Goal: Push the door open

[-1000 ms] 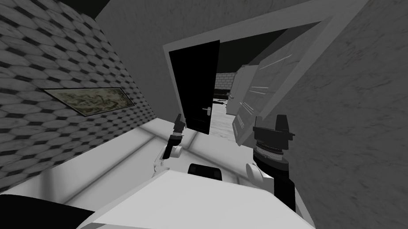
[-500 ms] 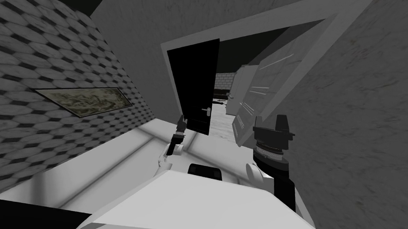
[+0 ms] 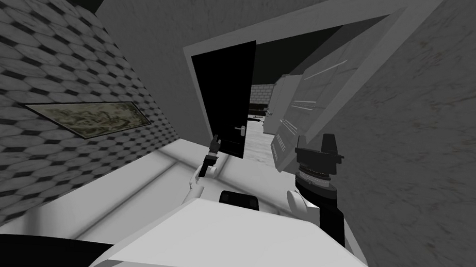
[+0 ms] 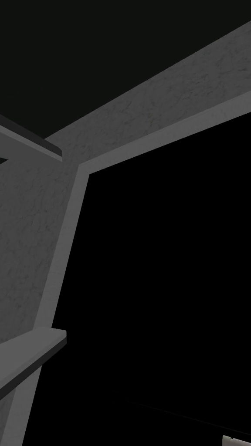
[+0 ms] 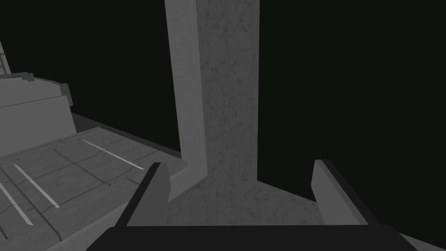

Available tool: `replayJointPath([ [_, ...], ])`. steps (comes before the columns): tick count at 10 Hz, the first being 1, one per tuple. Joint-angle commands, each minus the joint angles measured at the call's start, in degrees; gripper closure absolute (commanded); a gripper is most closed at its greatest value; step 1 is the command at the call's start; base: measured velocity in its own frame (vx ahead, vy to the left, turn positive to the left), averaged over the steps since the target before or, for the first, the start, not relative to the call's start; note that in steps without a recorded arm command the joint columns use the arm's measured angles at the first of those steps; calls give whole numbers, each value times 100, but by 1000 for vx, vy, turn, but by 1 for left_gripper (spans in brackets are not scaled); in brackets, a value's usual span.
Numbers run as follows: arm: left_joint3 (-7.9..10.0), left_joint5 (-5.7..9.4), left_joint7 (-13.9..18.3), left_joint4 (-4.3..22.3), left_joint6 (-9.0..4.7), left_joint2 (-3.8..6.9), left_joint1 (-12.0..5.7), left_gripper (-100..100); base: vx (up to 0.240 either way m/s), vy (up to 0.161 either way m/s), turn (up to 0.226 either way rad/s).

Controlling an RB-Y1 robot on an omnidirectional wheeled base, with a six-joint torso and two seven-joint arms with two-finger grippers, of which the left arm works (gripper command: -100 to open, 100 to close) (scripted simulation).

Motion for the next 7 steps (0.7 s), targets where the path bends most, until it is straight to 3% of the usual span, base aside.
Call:
replayJointPath([
  [1,-4,13,-8,283,2,3,-156,-100,48,-1,-13],
  [2,-4,26,-14,459,2,5,-304,-100,73,4,-29],
  [5,-4,39,-20,779,1,7,-451,-100,56,7,-11],
  [7,-4,66,-32,1170,0,11,-747,-100,66,-1,-19],
])
